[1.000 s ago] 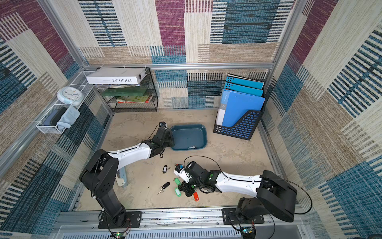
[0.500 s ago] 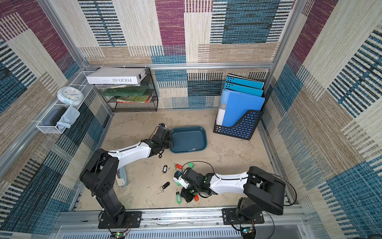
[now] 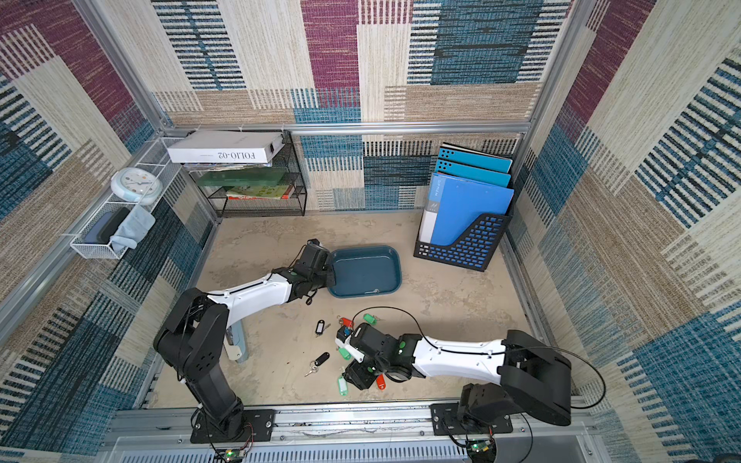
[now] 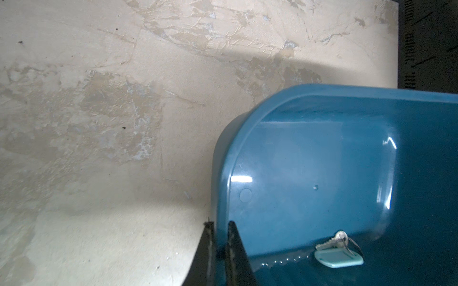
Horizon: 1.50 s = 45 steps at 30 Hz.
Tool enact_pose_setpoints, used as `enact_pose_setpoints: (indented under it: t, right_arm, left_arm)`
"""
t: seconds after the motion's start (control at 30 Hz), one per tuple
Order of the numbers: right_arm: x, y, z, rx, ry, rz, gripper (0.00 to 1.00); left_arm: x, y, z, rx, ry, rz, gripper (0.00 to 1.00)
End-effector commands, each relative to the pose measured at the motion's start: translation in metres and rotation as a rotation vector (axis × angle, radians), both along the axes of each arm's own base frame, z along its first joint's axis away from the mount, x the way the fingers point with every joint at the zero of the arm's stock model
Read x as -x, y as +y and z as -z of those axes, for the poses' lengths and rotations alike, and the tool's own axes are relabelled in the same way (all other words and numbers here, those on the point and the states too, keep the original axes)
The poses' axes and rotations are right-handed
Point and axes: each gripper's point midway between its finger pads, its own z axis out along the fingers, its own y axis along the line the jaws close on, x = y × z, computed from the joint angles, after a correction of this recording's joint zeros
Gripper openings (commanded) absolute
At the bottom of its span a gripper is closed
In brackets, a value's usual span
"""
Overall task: Take the keys out of the storage box
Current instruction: Place the key at the center of the board, then adjust the storage box.
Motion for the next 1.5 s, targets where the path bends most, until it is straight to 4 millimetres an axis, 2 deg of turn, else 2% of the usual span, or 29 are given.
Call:
enact_pose_setpoints:
  t: [0.0,0.07,0.17,0.23,0.3,0.37,0.53,0.67,0.7,0.77,0.8,0.83,0.9,0.93,1.0,1.03,1.13,1.17,1.2,1.37,1.47]
  right_arm:
    - [-0.055,-0.032,-0.030,0.039,-0.212,0.295,0.75]
    - [-0.093,-0.054,-0.056,0.003,-0.295,0.493,0.86]
    - [-0.149,-0.092,-0.085,-0.067,-0.337,0.755,0.90]
    - [-0.177,-0.116,-0.100,-0.074,-0.366,0.908,0.89]
    - [-0.197,-0.130,-0.112,-0.064,-0.408,1.000,0.90]
    - [-0.215,-0.130,-0.110,-0.050,-0.398,1.014,0.90]
    - [-0.247,-0.128,-0.071,0.060,-0.323,1.022,0.82]
    - [-0.258,-0.133,-0.046,0.079,-0.271,1.048,0.73]
    - [-0.260,-0.131,-0.040,0.063,-0.253,1.042,0.68]
    - [-0.262,-0.124,-0.030,0.044,-0.221,1.012,0.52]
    - [-0.262,-0.121,-0.025,0.046,-0.208,1.006,0.40]
    - [-0.262,-0.119,-0.020,0.055,-0.198,0.999,0.31]
    - [-0.262,-0.118,-0.013,0.061,-0.188,0.996,0.19]
    - [-0.262,-0.118,-0.011,0.065,-0.189,0.995,0.14]
    - [-0.263,-0.119,-0.011,0.048,-0.202,0.994,0.08]
    - [-0.262,-0.119,-0.012,0.038,-0.210,0.993,0.05]
    - [-0.264,-0.122,-0.025,-0.016,-0.275,0.992,0.00]
    - [-0.266,-0.125,-0.034,-0.040,-0.318,0.999,0.00]
    - [-0.268,-0.127,-0.043,-0.061,-0.360,0.998,0.00]
    - [-0.279,-0.140,-0.102,-0.197,-0.633,1.016,0.00]
    - [-0.279,-0.141,-0.128,-0.289,-0.755,0.993,0.00]
  left_arm:
    - [0.003,-0.003,-0.010,0.008,-0.008,0.037,0.00]
    - [0.007,-0.004,-0.017,0.007,-0.020,0.067,0.00]
    - [0.014,-0.004,-0.029,0.014,-0.060,0.113,0.00]
    - [0.018,-0.006,-0.036,0.027,-0.096,0.149,0.00]
    - [0.021,-0.008,-0.040,0.030,-0.117,0.179,0.00]
    - [0.023,-0.009,-0.041,0.035,-0.128,0.196,0.00]
    - [0.023,-0.012,-0.038,0.040,-0.141,0.216,0.00]
    - [0.023,-0.012,-0.038,0.044,-0.155,0.221,0.00]
    - [0.023,-0.013,-0.038,0.046,-0.156,0.223,0.00]
    - [0.022,-0.014,-0.038,0.045,-0.157,0.228,0.00]
    - [0.022,-0.014,-0.039,0.046,-0.159,0.226,0.03]
    - [0.022,-0.014,-0.040,0.044,-0.157,0.225,0.10]
    - [0.022,-0.014,-0.044,0.047,-0.163,0.224,0.17]
    - [0.022,-0.013,-0.045,0.049,-0.169,0.222,0.22]
    - [0.022,-0.013,-0.051,0.053,-0.186,0.222,0.24]
    - [0.022,-0.011,-0.052,0.052,-0.186,0.217,0.29]
    - [0.023,-0.010,-0.059,0.062,-0.184,0.208,0.56]
    - [0.024,-0.008,-0.062,0.067,-0.183,0.202,0.67]
    - [0.024,-0.007,-0.067,0.075,-0.183,0.191,0.73]
    - [0.036,0.007,-0.101,0.104,-0.184,0.141,0.87]
    - [0.050,0.003,-0.118,0.158,-0.169,0.173,0.93]
